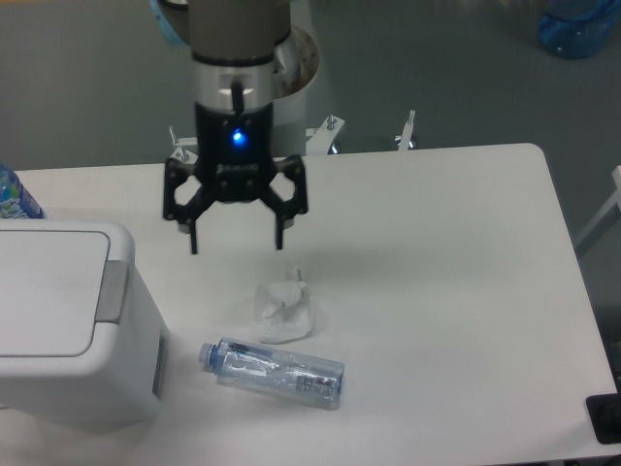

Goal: Open the trash can
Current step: 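Move the open gripper over to the white trash can lid, then lower the gripper onto the lid edge and push it open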

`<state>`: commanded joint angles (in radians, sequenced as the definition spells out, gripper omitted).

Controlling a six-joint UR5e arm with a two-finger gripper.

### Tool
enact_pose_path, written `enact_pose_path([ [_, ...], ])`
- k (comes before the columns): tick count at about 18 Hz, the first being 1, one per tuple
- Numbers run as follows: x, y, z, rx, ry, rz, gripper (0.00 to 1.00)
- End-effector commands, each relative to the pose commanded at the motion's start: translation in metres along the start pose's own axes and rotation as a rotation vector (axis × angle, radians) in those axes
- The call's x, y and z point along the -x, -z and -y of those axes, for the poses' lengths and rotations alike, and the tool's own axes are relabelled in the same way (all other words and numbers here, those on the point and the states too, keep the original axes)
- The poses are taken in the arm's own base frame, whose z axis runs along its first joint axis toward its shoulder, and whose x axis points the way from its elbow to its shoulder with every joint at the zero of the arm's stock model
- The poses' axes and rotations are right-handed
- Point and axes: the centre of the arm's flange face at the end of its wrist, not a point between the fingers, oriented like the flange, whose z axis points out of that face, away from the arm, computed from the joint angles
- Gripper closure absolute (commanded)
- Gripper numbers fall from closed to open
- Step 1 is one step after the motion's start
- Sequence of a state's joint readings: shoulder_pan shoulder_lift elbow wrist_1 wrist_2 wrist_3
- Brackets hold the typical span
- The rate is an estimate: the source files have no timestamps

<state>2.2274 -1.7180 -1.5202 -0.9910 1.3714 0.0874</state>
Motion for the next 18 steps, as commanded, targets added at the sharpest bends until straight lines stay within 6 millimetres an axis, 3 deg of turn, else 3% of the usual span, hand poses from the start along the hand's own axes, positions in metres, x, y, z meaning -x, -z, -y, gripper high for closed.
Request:
enact_pose_path([
  [7, -0.018, -0.016, 0.007, 0.014, -0.029, -0.016, 0.0],
  [18, -0.035, -0.023, 0.005, 0.016, -0.051, -0.031, 0.0],
])
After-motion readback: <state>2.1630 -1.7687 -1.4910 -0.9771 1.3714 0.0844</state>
